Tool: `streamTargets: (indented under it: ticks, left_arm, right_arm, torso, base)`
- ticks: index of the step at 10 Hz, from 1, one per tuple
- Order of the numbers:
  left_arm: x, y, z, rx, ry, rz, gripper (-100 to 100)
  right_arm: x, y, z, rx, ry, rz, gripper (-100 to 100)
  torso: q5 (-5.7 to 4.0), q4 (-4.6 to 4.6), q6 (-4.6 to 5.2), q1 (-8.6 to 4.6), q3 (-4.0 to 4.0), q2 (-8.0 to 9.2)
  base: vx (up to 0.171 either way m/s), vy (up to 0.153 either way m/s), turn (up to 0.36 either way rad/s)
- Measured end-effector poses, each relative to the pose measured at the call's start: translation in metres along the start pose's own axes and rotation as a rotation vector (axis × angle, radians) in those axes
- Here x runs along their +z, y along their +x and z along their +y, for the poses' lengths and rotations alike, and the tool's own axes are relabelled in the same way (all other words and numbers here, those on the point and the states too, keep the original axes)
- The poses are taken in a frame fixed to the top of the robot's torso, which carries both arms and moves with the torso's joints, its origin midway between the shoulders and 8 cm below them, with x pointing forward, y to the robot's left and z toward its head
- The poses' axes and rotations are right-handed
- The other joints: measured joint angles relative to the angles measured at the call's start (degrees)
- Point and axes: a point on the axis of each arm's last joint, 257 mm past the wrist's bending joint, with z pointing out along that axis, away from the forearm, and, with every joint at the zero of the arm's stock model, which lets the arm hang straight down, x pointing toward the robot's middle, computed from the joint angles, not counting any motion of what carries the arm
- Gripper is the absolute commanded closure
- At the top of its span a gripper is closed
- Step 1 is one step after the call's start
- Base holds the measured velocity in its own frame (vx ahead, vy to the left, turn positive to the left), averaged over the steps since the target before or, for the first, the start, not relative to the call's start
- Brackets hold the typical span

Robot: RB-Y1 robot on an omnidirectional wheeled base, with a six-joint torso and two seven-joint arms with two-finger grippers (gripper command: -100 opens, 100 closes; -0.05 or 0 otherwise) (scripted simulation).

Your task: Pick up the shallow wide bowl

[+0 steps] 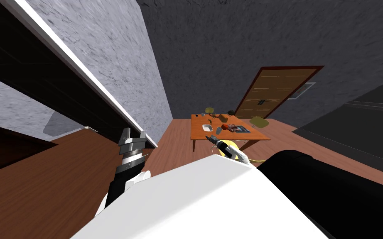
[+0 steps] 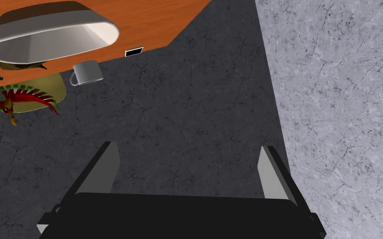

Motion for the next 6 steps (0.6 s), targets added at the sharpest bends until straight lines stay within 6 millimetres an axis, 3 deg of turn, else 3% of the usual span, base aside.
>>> streamTargets:
  ticks: [6]
  left_arm:
    - [0.000, 0.000, 0.000, 0.000, 0.000, 0.000, 0]
  right_arm:
    - [-0.020, 0.045, -0.080, -0.279, 0.151, 0.162, -100]
  torso:
    - [-0.02, -0.02, 0.04, -0.08, -0.06, -0.10]
  base:
    - [0.004, 0.016, 0.158]
